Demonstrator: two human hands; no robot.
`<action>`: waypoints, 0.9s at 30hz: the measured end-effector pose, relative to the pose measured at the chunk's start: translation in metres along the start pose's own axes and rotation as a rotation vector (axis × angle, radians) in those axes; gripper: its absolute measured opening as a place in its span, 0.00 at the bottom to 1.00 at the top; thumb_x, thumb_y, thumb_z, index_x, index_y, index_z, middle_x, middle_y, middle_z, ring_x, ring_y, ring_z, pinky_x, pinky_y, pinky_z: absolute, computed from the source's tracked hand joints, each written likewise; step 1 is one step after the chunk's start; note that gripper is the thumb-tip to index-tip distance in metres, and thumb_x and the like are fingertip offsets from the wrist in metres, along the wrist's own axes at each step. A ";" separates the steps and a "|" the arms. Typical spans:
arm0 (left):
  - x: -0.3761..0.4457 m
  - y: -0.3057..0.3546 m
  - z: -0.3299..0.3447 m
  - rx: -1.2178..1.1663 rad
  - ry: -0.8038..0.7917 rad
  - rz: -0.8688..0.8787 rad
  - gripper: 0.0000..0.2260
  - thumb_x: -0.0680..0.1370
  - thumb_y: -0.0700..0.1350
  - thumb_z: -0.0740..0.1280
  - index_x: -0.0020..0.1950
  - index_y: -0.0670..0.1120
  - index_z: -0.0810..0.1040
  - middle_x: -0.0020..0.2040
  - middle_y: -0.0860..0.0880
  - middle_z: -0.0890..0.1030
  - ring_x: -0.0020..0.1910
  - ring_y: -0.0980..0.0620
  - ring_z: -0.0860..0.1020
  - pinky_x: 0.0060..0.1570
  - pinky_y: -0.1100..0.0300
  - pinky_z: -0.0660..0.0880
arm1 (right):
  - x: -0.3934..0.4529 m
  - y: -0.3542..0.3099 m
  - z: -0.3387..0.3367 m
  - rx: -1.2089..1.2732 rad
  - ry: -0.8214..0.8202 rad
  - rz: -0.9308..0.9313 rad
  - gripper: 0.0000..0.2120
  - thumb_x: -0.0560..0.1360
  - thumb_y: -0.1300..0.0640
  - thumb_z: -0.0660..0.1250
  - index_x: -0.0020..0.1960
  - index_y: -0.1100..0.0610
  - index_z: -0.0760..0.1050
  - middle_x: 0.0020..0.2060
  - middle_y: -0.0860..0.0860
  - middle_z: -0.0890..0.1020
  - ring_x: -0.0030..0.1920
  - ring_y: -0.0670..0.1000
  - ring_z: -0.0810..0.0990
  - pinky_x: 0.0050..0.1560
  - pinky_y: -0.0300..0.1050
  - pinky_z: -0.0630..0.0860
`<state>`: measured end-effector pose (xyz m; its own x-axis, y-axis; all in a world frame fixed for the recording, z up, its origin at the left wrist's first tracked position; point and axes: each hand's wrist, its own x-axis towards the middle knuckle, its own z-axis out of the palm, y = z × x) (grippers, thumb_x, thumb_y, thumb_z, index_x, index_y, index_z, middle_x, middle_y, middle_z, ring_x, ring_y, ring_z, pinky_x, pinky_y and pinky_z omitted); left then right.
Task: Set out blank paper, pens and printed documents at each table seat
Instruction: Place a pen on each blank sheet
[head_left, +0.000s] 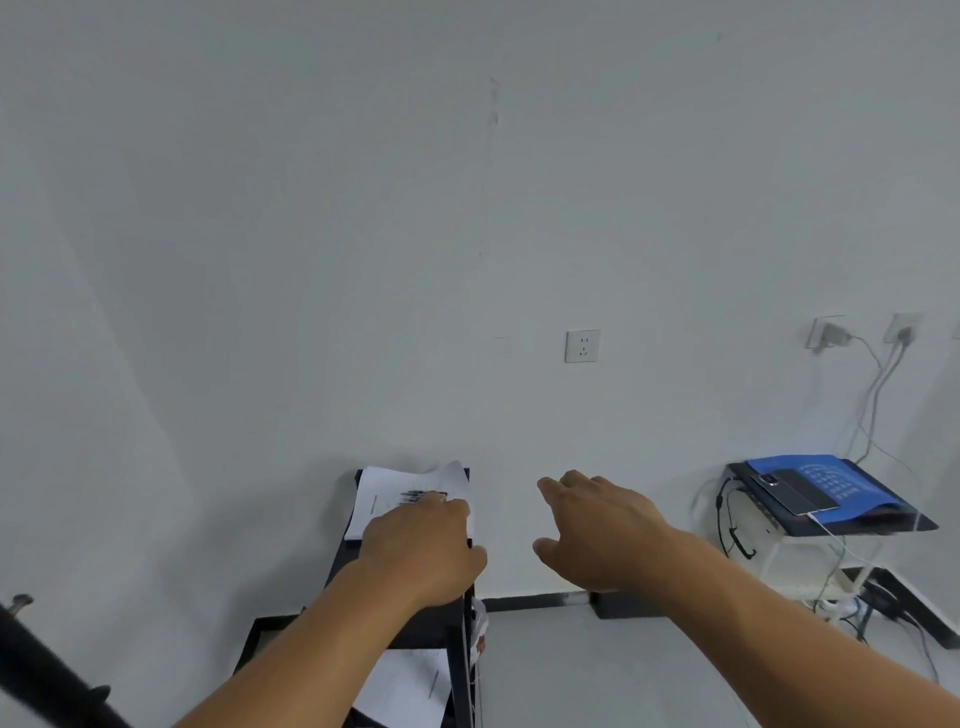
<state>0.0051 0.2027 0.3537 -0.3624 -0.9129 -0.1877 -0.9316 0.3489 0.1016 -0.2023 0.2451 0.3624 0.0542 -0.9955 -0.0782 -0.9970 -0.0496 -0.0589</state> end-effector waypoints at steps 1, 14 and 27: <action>0.015 0.001 0.003 -0.001 -0.006 -0.018 0.25 0.84 0.62 0.60 0.80 0.54 0.71 0.79 0.52 0.72 0.72 0.47 0.77 0.64 0.51 0.75 | 0.016 0.010 0.005 0.012 -0.010 -0.007 0.18 0.82 0.42 0.62 0.65 0.52 0.69 0.59 0.50 0.77 0.60 0.56 0.77 0.50 0.51 0.73; 0.181 0.011 0.031 -0.035 -0.210 -0.369 0.27 0.84 0.64 0.60 0.80 0.52 0.71 0.75 0.49 0.74 0.70 0.44 0.77 0.66 0.48 0.77 | 0.230 0.110 0.045 0.024 -0.209 -0.302 0.23 0.83 0.39 0.61 0.70 0.52 0.69 0.62 0.51 0.76 0.62 0.56 0.78 0.57 0.52 0.76; 0.275 -0.072 0.075 -0.174 -0.320 -0.643 0.28 0.83 0.65 0.59 0.79 0.51 0.71 0.75 0.48 0.74 0.70 0.45 0.77 0.67 0.46 0.78 | 0.395 0.055 0.101 -0.015 -0.410 -0.559 0.25 0.82 0.42 0.61 0.74 0.53 0.68 0.66 0.52 0.76 0.66 0.57 0.76 0.64 0.56 0.78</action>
<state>-0.0292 -0.0577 0.2213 0.2391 -0.8099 -0.5356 -0.9545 -0.2972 0.0234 -0.2306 -0.1431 0.2275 0.5736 -0.7093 -0.4097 -0.8138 -0.5505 -0.1863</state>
